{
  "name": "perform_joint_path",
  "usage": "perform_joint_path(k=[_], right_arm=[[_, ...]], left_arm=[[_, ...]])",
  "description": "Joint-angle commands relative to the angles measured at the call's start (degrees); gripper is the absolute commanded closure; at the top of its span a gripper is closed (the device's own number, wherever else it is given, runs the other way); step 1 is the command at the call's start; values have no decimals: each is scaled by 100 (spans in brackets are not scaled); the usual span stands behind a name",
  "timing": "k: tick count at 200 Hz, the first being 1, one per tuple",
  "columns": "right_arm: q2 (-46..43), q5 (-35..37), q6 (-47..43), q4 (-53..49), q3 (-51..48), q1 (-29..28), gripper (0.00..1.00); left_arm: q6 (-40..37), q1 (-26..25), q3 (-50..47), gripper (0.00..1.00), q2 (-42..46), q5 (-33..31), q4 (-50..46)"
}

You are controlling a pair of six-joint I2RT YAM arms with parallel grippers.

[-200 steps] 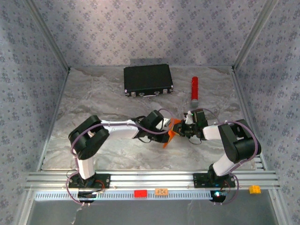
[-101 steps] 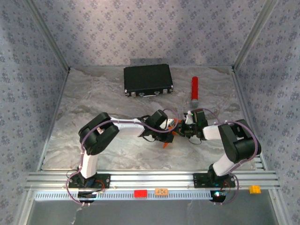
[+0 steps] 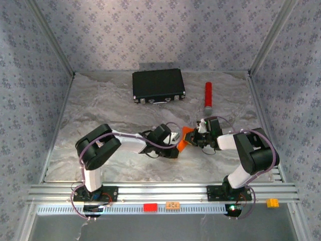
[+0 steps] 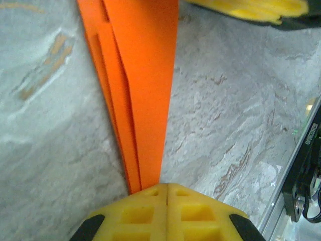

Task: Fold a paper plane with a square sheet of paper (pick it up from the middle)
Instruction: Fold the wing for the fifth time at the center of the table.

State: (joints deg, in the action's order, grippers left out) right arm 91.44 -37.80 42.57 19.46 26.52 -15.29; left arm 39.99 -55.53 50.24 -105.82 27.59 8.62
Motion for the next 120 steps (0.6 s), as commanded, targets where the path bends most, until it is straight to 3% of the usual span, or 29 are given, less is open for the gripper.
perform_joint_path(k=[1,82,120], right_arm=[[234,666,-148,-547,-56,-6,90],[181,609,-99,-532,-42,-18,90],[130,599,-66,-522,-24,-29,90]], left_arm=[[-47,-124,-275,94,127,-21,-792],[-212,-274,-454,95,955,-549,-1055],[-201,-55,-24,95,989,-493,-749]])
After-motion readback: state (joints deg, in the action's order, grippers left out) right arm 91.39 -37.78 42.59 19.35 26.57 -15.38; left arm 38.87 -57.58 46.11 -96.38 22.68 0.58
